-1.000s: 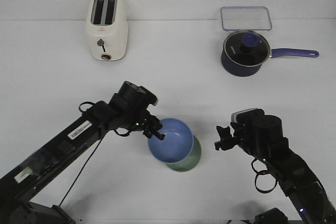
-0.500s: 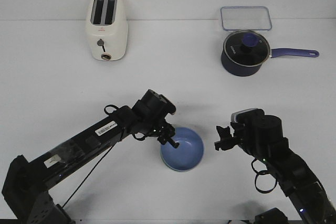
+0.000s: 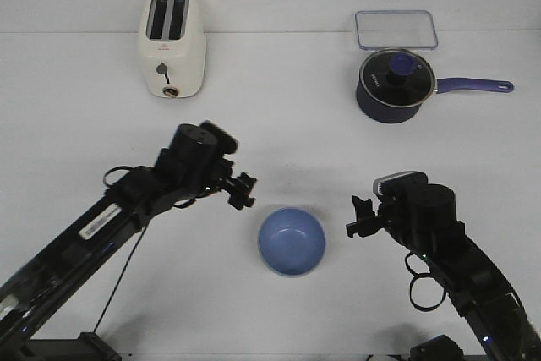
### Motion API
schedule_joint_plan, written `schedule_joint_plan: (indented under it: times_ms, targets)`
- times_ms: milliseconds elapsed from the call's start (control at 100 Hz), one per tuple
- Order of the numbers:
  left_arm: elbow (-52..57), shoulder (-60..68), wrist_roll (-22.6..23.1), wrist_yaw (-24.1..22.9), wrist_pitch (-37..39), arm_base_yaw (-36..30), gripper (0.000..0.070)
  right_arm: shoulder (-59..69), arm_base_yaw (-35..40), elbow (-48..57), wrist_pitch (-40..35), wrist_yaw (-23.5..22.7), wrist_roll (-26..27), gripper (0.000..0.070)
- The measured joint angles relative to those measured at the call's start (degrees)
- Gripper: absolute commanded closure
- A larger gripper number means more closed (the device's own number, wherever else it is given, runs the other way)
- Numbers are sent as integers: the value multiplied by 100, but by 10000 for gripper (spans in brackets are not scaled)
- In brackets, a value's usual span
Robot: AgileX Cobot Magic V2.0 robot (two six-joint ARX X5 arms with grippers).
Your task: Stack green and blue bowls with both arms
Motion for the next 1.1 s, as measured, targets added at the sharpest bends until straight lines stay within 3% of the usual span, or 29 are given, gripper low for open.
schedule_joint_plan:
  times_ms: [140,160,380,610,770,1100]
  targets:
    - [15,-678,70,-852,-48,734,700,-11,-116,0,210,87,-254,664]
    - [15,-756,70,-876,-74,857,684,-24,-138,0,234,94,-278,700]
    - [-824,-1982,59,-977,365,2004,686,-927,-299,-402,1088,496,-387,700]
    - [-3560,-4157,44,-986,2343,2597,687,-2702,-409,-1987,2483,1121,-531,700]
    - [-5189,-5370,39,-1032,3534,2765,687,-3351,-420,-2671,2841,1453,-535,700]
    - [-5466,-5508,22,-1126,3718,2809,685,-3311,-433,-2747,2859,1453,-535,700]
